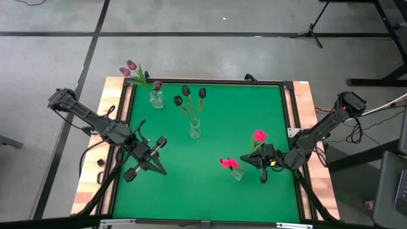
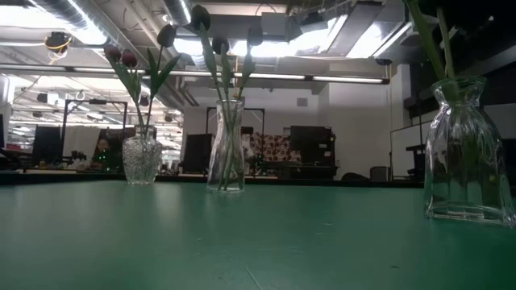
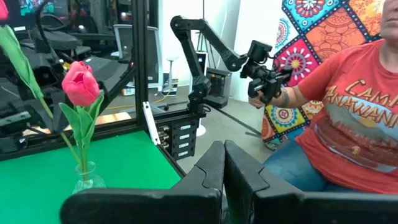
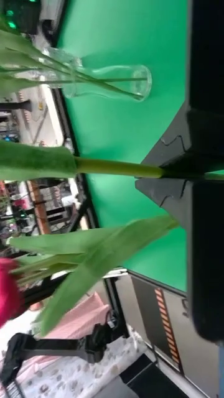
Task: Sort flowers into vase by color
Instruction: Put the pink tulip into the bottom transparent vase
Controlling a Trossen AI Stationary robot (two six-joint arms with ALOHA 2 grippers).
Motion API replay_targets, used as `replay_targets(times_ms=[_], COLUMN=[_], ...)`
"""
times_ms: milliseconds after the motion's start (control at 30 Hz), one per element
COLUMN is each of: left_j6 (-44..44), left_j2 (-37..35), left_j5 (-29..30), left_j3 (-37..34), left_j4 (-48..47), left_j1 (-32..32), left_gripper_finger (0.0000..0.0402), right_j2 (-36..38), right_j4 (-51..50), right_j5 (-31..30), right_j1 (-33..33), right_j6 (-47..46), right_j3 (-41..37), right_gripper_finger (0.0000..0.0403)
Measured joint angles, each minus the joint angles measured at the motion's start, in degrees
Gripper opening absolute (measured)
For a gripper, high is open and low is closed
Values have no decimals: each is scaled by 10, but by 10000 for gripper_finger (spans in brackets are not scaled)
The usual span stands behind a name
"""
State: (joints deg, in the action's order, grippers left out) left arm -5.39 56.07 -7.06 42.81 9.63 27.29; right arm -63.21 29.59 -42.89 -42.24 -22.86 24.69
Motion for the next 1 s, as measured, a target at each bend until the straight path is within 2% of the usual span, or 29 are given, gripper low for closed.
replay_targets(times_ms=[1000], left_j6=[0], left_j2=[0], left_j5=[2], left_j3=[0], left_j4=[-2], left_j1=[0], left_gripper_finger=[0], right_j2=[-94], right_j4=[8], right_j5=[-16], right_j1=[-1], right_j6=[-85], right_j3=[0], right_gripper_finger=[3])
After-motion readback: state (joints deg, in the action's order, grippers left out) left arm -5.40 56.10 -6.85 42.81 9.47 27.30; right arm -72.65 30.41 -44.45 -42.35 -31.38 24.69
